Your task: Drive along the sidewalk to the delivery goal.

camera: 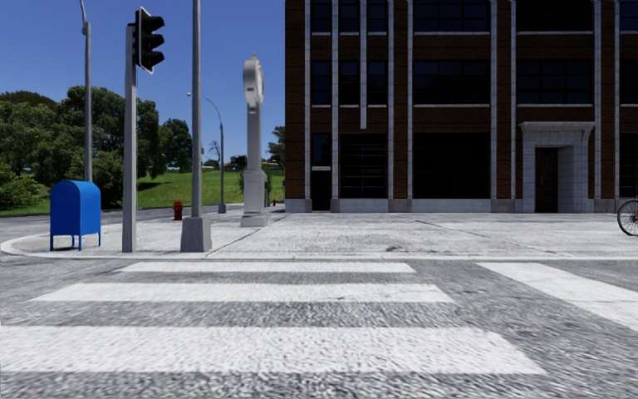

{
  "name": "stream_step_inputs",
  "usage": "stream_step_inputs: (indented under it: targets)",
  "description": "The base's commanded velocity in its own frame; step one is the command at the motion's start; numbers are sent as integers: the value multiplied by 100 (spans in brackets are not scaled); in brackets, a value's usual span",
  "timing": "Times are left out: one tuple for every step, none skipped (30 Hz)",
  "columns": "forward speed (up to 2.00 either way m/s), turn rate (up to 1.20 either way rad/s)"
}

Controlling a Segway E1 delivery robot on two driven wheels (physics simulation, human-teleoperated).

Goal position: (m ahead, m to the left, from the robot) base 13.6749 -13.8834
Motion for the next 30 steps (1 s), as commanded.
stream_step_inputs:
  targets:
    - [127,-86]
    - [127,-74]
    - [127,-5]
    - [127,-3]
    - [127,-2]
    - [127,-2]
    - [127,-1]
    - [127,-1]
    - [127,-1]
    - [127,-1]
    - [127,-1]
    - [127,-1]
    - [127,-1]
    - [127,-1]
    - [127,-1]
    - [127,-1]
    - [127,-1]
    - [127,-1]
    - [127,-1]
    - [127,-1]
    - [127,-1]
    - [127,-1]
    - [127,-1]
    - [127,-1]
    - [127,-1]
    - [127,-1]
    - [127,-1]
    - [127,-1]
    - [127,-1]
    - [127,-1]
